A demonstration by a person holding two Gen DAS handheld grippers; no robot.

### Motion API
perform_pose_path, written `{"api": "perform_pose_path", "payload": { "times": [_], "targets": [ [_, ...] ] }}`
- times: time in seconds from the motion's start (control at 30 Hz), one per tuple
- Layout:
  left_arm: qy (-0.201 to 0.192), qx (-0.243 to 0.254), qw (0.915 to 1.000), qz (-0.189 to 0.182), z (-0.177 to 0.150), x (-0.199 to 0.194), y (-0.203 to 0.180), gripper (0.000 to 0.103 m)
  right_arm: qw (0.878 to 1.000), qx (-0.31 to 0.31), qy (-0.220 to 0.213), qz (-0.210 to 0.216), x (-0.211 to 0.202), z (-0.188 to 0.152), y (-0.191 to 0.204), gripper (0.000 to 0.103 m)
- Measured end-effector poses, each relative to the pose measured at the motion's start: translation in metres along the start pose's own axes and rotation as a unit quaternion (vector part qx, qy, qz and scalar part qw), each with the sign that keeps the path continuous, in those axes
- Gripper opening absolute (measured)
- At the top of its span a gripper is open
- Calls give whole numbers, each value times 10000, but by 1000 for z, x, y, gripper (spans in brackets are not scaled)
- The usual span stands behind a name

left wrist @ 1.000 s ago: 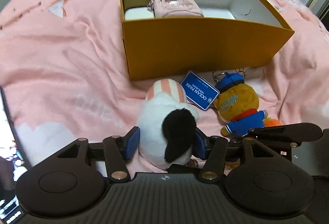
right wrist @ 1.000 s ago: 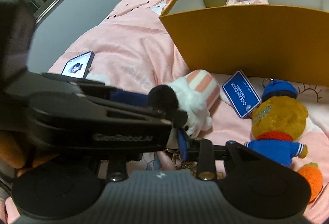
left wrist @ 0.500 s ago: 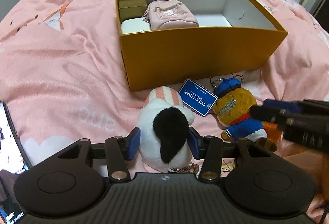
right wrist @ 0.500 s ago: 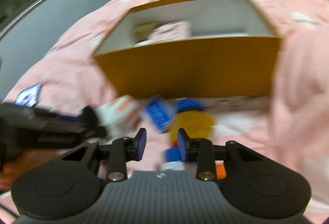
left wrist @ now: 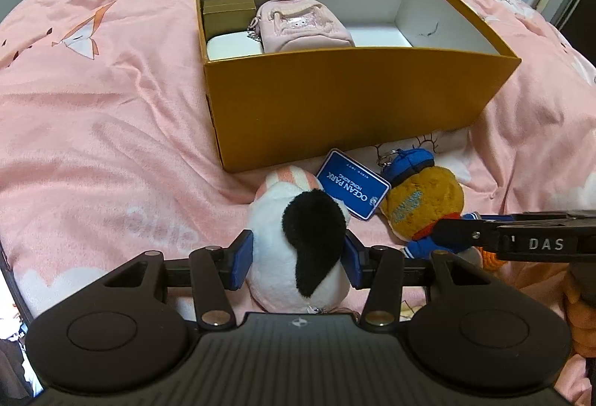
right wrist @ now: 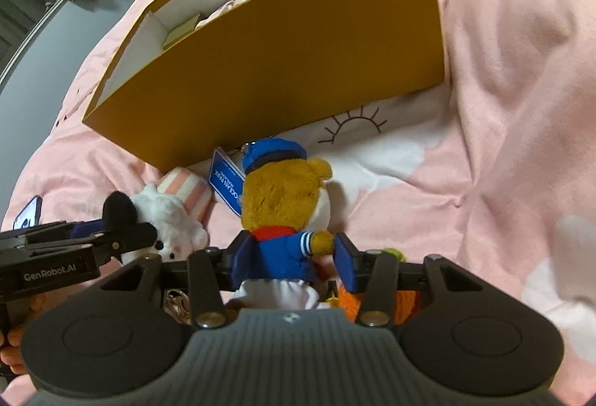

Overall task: Organize objects
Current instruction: 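Grasp the white striped-hat plush with the left gripper while the right gripper grasps the duck plush, then carry both plush toys over the orange box with both grippers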

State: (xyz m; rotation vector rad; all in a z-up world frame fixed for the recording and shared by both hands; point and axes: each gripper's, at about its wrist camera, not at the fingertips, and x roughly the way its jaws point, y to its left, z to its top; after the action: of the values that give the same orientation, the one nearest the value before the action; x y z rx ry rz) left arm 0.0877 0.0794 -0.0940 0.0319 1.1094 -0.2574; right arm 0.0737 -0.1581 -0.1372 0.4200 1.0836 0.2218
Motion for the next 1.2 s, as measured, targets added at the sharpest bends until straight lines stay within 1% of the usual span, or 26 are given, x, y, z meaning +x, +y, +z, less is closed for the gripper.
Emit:
{"api": "perform_pose_path", "payload": {
  "times": [0.07, 0.17, 0.3, 0.37, 0.43, 0.6, 0.7, 0.83, 0.9, 0.97, 1.1, 1.2],
  "targets": [
    [32, 55, 10000, 4, -1, 0, -1, 55, 9999, -135, 81, 55, 5, -1, 5, 43],
    [-11, -72, 10000, -48, -3, -6, 2, 52, 9994, -322, 57, 85, 2, -3, 10, 37],
    [-189, -242, 9993, -205, -5, -20, 6, 50, 9988, -451, -157, 146, -13, -2, 16, 29],
    [-232, -341, 9987, -297, -4, -27, 7, 49, 9983, -473, -283, 208, -22, -1, 17, 22],
    [-298, -438, 9977, -426, -2, -33, 8, 49, 9977, -517, -395, 189, -31, 1, 19, 18],
    [-546, -496, 9946, -727, 3, -56, 4, 49, 9955, -596, -727, 148, -56, 4, 26, 16],
    [-698, -520, 9915, -969, 9, -73, 0, 49, 9930, -689, -944, 185, -74, 10, 32, 16],
    [-1027, -419, 9867, -1184, 24, -101, -4, 49, 9874, -832, -1315, 269, -106, 22, 41, 16],
    [-1177, -416, 9836, -1299, 37, -113, -4, 49, 9845, -852, -1494, 338, -122, 31, 42, 16],
    [-1321, -429, 9800, -1423, 55, -122, -6, 49, 9803, -958, -1708, 262, -137, 42, 46, 16],
    [-1651, -403, 9757, -1384, 89, -129, -12, 49, 9718, -1085, -2092, 51, -153, 69, 51, 16],
    [-1788, -466, 9731, -1380, 115, -122, -16, 49, 9674, -1101, -2279, -35, -157, 94, 49, 16]
  ]
}}
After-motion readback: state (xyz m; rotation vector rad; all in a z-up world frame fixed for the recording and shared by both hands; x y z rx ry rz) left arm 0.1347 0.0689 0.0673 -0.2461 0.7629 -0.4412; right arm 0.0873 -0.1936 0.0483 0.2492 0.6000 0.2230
